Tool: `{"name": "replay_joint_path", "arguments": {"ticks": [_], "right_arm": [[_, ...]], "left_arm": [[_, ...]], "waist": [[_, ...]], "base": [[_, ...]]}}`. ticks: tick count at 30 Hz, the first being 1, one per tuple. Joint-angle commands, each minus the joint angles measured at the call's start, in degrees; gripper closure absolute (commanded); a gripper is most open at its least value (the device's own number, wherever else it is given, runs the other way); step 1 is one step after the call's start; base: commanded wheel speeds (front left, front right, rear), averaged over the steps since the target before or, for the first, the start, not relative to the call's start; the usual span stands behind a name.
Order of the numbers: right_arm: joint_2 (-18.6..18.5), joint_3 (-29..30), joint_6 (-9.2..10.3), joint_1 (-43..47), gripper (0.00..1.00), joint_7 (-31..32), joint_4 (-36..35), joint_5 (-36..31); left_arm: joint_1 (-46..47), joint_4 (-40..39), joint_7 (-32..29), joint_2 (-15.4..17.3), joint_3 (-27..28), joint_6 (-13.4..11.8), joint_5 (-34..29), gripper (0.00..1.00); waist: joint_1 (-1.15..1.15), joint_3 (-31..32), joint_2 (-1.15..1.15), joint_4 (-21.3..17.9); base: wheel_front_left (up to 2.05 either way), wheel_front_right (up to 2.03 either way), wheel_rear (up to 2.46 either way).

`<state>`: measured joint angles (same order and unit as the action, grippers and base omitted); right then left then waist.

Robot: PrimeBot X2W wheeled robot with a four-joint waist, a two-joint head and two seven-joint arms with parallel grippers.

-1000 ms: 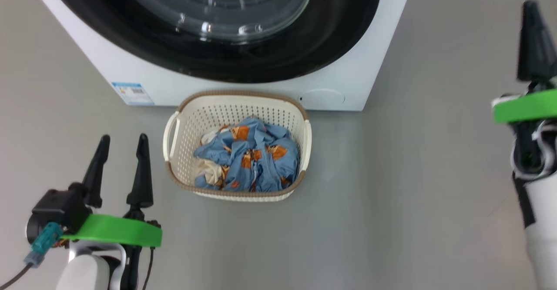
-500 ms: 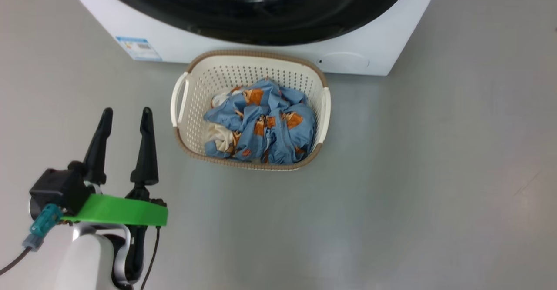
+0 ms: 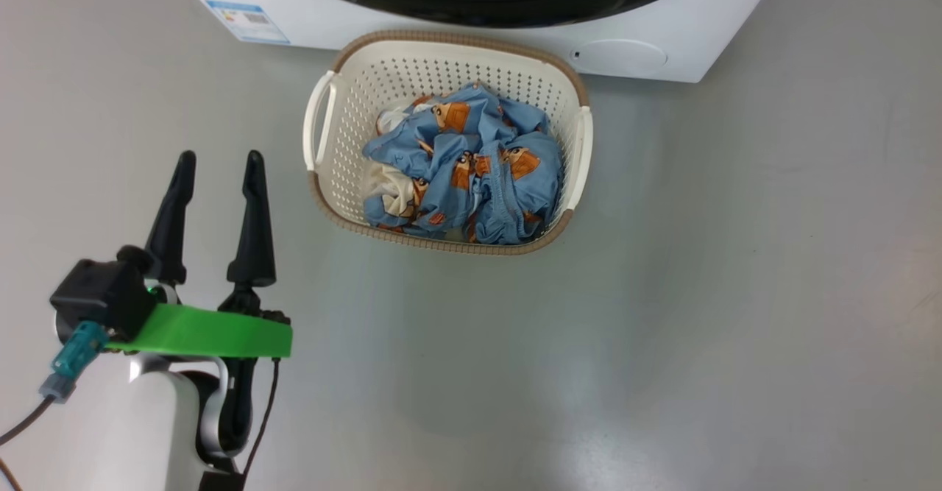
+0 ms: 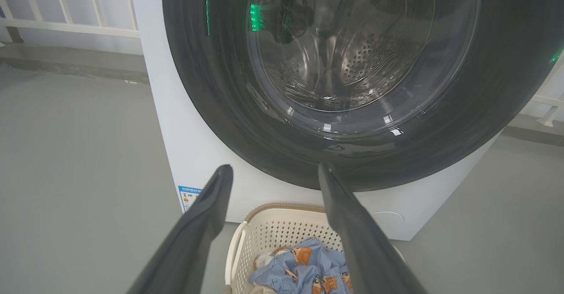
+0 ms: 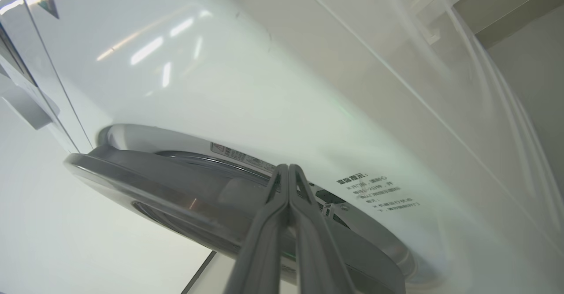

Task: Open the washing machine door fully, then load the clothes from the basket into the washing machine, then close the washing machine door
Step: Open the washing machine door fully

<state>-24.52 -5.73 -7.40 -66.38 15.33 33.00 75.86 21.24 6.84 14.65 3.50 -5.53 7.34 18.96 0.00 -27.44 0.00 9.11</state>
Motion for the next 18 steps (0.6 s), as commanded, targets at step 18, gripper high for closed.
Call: {"name": "replay_joint_path", "arguments": {"ticks": [18], "right_arm": [[0.4,-4.0,-0.09,-11.7,1.00,12.6,5.2,6.6]], "left_arm": [[2.4,-2.0,0.3,0.2,0.7,0.1,1.5,0.00]], "waist": [[0.00,-3.8,0.00,3.3]], "base": [[0.00,0.00,0.00]]}}
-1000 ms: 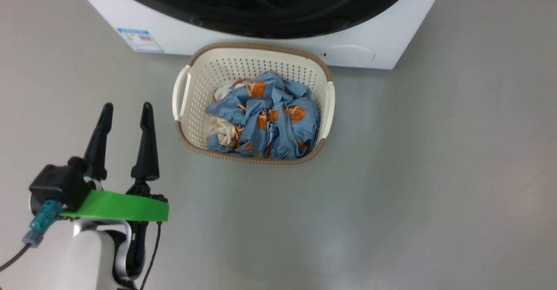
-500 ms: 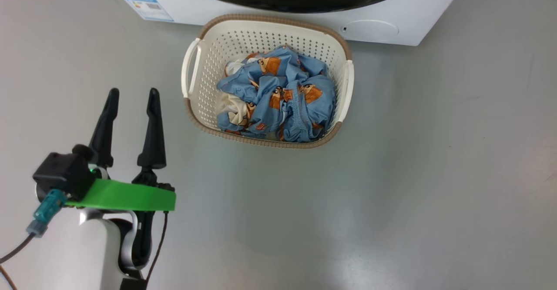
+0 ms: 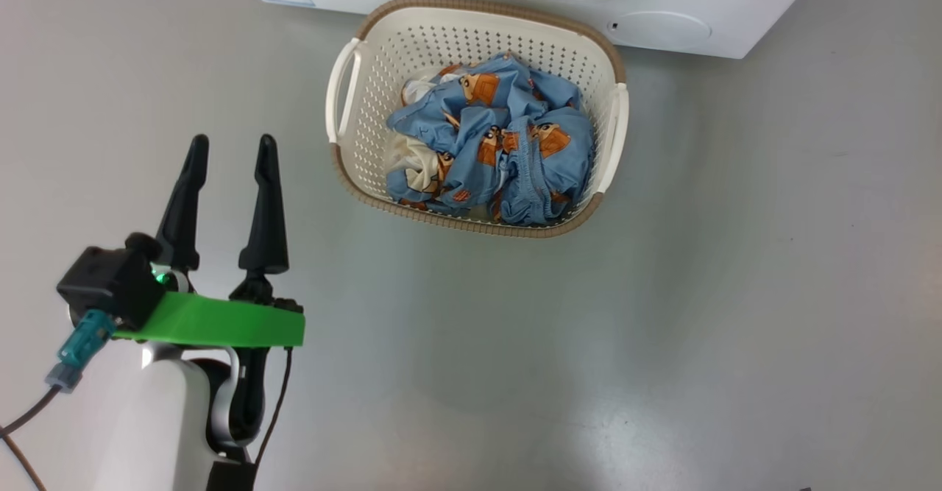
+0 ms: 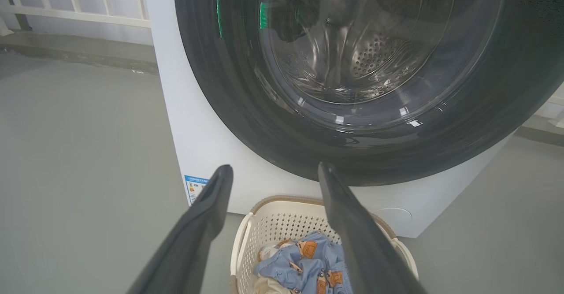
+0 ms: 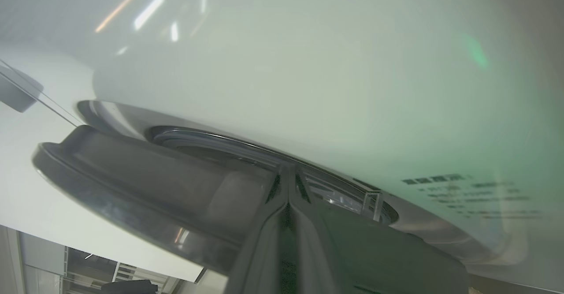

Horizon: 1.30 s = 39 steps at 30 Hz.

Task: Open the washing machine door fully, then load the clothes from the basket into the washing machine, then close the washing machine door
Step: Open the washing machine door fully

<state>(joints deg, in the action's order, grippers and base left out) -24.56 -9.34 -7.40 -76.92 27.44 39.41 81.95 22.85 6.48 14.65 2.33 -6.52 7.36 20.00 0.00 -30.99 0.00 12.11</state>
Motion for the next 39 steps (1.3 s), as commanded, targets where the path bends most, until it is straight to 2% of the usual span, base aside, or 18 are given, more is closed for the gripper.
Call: {"name": "replay_joint_path", "arguments": {"ticks": [1,8,15,26,39], "right_arm": [[0.4,-0.5,-0.09,-1.6,1.00,0.7,-0.9,0.4],[1.4,-1.7,-0.09,-2.8,1.00,3.3,1.3,1.0],[2.5,-2.7,-0.09,0.2,1.00,5.3,3.0,2.0],[4.6,-4.9,-0.09,10.1,1.00,7.3,-0.3,3.8],[4.5,-6.3,-0.09,23.4,1.00,9.7,-4.6,6.4]], "left_arm": [[0.8,-1.6,0.3,1.3,1.7,0.1,0.5,0.00],[0.6,-1.3,0.3,1.0,1.7,0.1,0.5,0.00],[-0.5,-0.2,0.3,1.0,2.3,0.1,0.1,0.00],[-3.7,1.7,0.3,1.5,2.4,0.1,-0.4,0.00],[-9.8,4.2,0.3,2.0,3.7,0.1,-0.8,0.00]], "waist": [[0.00,-0.3,0.00,0.4],[0.00,0.1,0.00,1.0],[0.00,3.1,0.00,0.5],[0.00,10.4,0.00,0.4],[0.00,18.9,0.00,3.5]], "base": [[0.00,0.00,0.00],[0.00,0.00,0.00],[0.00,0.00,0.00],[0.00,0.00,0.00],[0.00,0.00,0.00]]}}
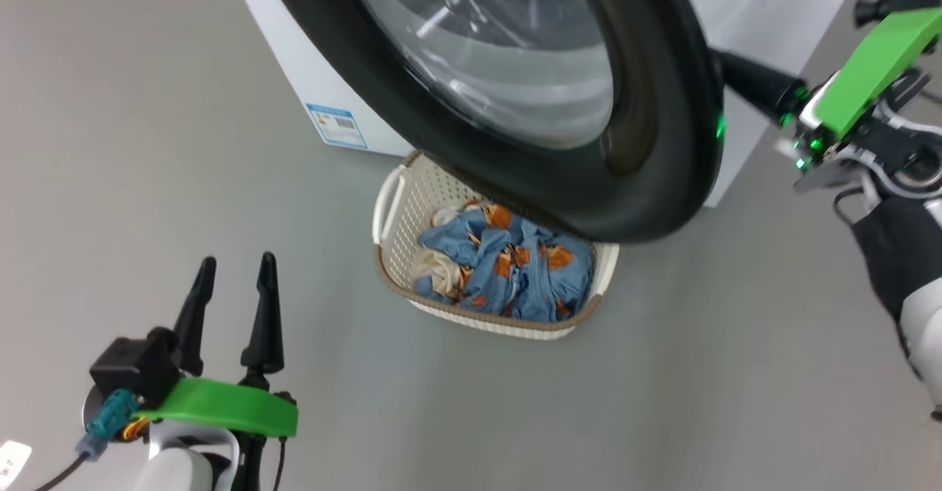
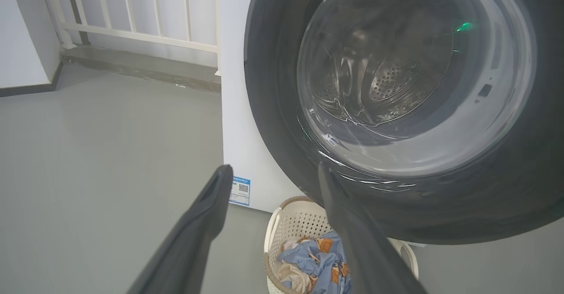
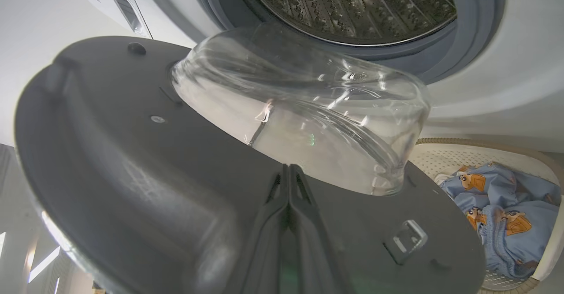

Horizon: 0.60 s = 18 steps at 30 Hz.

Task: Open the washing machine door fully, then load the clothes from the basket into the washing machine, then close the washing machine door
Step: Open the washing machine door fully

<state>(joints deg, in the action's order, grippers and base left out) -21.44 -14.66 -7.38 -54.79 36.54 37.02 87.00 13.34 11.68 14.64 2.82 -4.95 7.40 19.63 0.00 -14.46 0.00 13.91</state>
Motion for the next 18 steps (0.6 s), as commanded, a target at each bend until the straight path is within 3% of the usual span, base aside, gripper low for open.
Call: {"name": "replay_joint_path", "arguments": {"ticks": [1,18], "right_arm": [[1.4,-1.0,-0.11,2.0,1.00,0.6,-2.4,1.5],[3.7,-0.8,-0.11,16.9,1.00,4.4,-8.3,6.9]], "left_arm": [[-0.6,-0.9,0.4,1.6,2.1,0.1,-0.5,0.00],[-5.7,1.5,0.4,2.6,2.5,0.1,-1.8,0.00]], "waist": [[0.00,2.9,0.00,2.0],[0.00,11.5,0.00,8.9]], "base": [[0.00,0.00,0.00],[0.00,0.00,0.00]]}}
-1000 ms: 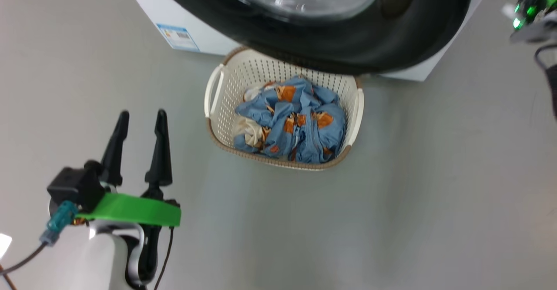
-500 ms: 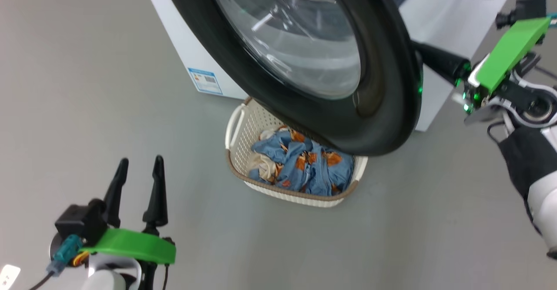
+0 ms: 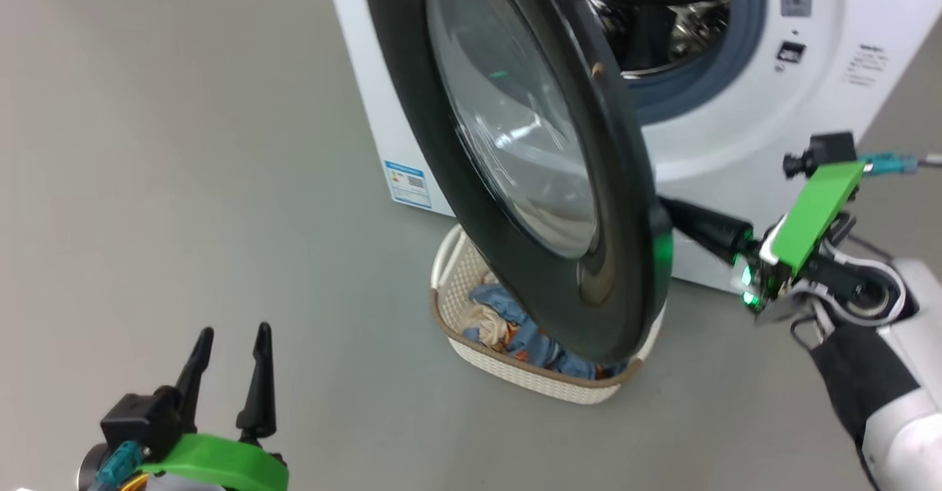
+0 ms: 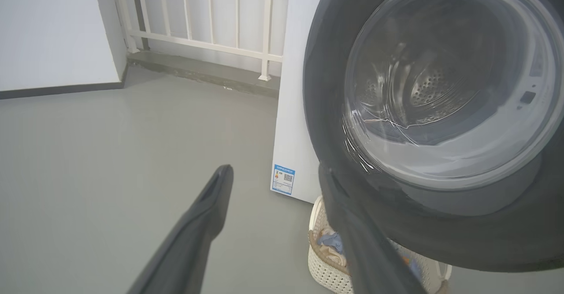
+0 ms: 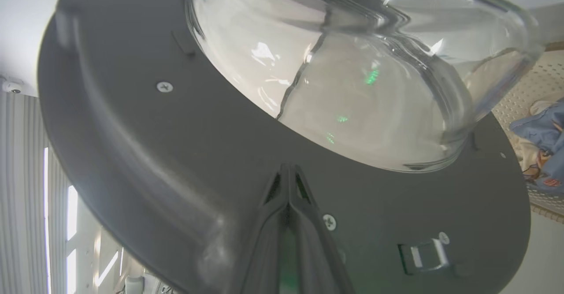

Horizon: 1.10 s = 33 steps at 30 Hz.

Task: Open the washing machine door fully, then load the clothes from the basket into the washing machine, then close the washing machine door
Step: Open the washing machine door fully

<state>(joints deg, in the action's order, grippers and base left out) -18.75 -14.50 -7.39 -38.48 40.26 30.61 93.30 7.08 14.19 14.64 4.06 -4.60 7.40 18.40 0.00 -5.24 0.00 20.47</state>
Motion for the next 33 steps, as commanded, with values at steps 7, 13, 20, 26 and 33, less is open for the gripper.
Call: {"name": "replay_joint_path", "arguments": {"ticks": [7,13,20,26,33], "right_arm": [[2.2,-0.7,-0.10,5.8,1.00,2.0,-6.4,2.1],[3.7,-1.3,-0.10,7.3,1.00,2.2,-7.6,1.9],[4.6,-1.4,-0.10,6.9,1.00,2.5,-7.5,1.5],[4.9,-1.3,-0.10,6.7,1.00,2.8,-7.4,1.1],[4.8,-0.6,-0.10,7.1,1.00,2.2,-8.6,0.3]], "left_arm": [[0.0,-0.4,0.3,2.7,1.9,0.1,-0.5,0.00],[0.0,-0.6,0.0,2.9,1.6,-0.1,-0.3,0.00],[0.4,-0.5,0.0,2.9,1.3,-0.3,0.0,0.00],[0.2,-0.6,0.1,3.0,1.3,-0.6,0.2,0.00],[0.2,-0.9,0.2,3.2,1.2,-0.9,0.2,0.00]], "waist": [[0.00,3.8,0.00,5.5],[0.00,4.2,0.00,7.2],[0.00,4.0,0.00,8.2],[0.00,3.9,0.00,7.7],[0.00,4.3,0.00,5.7]], "base": [[0.00,0.00,0.00],[0.00,0.00,0.00],[0.00,0.00,0.00],[0.00,0.00,0.00],[0.00,0.00,0.00]]}}
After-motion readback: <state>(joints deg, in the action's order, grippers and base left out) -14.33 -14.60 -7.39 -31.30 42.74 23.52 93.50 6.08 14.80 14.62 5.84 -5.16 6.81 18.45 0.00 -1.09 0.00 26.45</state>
